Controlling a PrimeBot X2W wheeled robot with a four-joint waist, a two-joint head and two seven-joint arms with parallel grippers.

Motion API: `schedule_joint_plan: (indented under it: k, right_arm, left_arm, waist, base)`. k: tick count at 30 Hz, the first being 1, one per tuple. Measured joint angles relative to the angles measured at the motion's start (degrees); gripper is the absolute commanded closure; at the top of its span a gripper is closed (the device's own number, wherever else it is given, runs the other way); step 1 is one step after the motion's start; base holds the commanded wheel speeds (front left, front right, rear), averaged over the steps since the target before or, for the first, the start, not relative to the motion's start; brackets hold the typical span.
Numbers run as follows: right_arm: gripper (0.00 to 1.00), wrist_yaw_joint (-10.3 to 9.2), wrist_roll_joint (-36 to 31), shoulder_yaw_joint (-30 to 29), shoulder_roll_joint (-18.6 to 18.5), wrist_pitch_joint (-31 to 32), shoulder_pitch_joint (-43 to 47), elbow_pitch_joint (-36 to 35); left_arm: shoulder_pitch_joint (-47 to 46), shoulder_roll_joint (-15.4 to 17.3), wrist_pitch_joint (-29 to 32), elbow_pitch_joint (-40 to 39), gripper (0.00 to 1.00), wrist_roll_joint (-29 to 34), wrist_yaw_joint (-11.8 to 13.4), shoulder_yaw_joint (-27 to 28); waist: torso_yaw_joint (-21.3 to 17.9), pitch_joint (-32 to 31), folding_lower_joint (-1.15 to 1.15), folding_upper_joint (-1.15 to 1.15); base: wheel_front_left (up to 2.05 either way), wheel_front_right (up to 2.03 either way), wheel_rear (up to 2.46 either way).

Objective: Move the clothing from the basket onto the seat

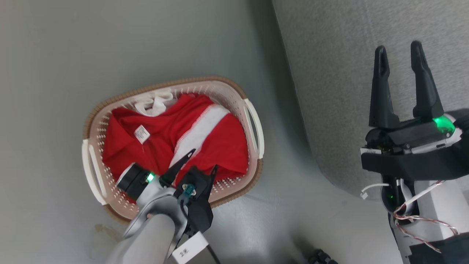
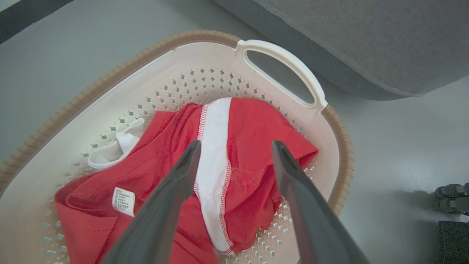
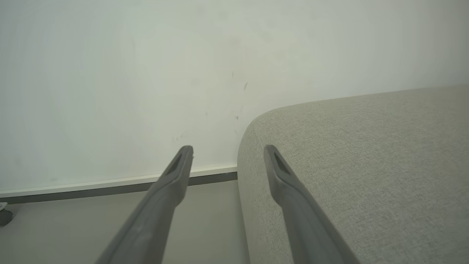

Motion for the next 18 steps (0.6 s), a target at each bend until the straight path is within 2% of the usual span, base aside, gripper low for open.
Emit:
schedule_joint_plan:
  k: [7, 18]
  right_arm:
    - [0.00, 0.64, 0.02, -0.44, 0.60, 0.00, -3.10, -0.45]
    - [0.00, 1.71, 0.03, -0.22, 1.82, 0.00, -6.19, 0.62]
  left_arm:
    - [-5.06, -0.01, 2.42, 3.36, 0.00, 1.13, -2.02, -2.25]
    - [-9.76, 0.87, 4.70, 8.77, 0.00, 3.01, -2.97, -4.07]
  waist:
    - [-0.86, 5.23, 0.00, 0.00]
    - [-2.61, 10.97, 0.00, 0.00]
  base:
    - [0.00, 0.00, 0.00]
    - [0.00, 0.00, 0.00]
